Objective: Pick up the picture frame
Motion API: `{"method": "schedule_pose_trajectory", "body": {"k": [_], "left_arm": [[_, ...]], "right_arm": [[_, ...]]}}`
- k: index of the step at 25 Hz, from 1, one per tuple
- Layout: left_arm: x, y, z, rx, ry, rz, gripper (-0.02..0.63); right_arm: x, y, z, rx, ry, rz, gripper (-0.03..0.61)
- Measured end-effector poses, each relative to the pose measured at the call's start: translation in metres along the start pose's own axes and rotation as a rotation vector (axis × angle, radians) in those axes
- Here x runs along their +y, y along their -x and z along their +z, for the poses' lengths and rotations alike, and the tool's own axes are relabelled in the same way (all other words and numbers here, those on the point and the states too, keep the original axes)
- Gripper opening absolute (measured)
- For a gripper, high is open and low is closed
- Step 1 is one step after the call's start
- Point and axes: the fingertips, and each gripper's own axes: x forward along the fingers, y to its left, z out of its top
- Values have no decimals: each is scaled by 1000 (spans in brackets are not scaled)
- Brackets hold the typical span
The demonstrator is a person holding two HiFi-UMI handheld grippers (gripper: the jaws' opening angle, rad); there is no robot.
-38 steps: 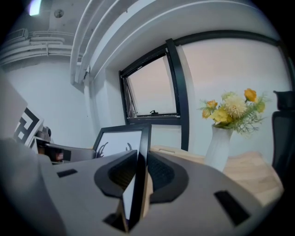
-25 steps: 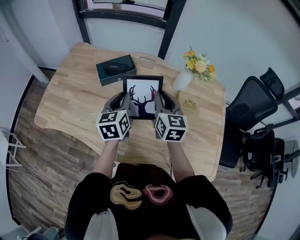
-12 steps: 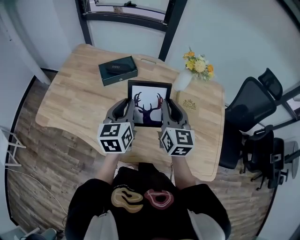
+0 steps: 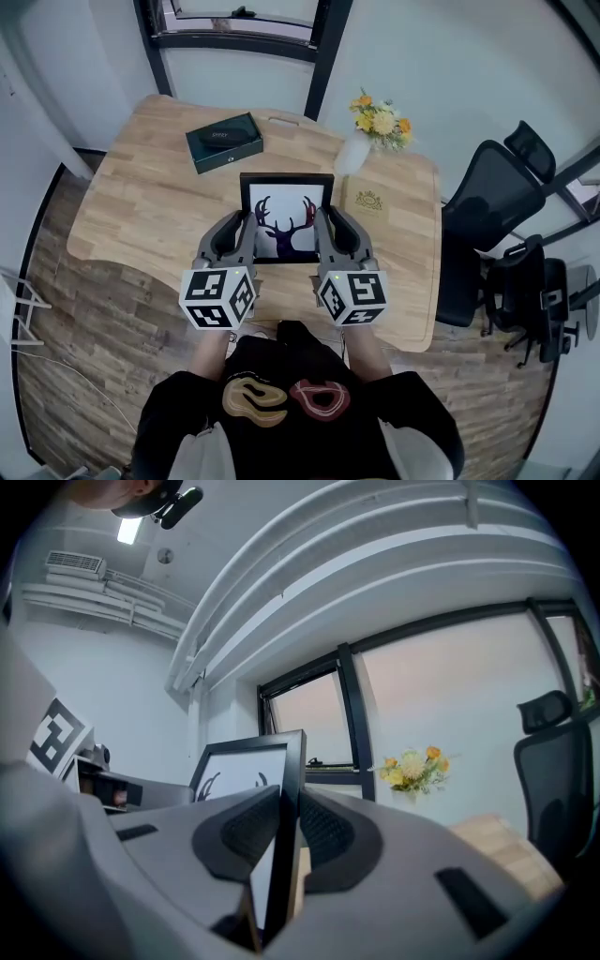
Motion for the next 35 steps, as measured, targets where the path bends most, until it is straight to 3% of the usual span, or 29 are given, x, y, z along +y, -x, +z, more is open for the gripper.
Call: {"method": "schedule_pose_trajectory", "body": {"k": [17,35], "left_arm": [[-7,33,11,-41,0,-14,80],[-11,40,7,-17,16,-40,80]], "right_arm": [[20,24,17,-54,15,15,74],[21,34,14,-55,13,-4,72]]}}
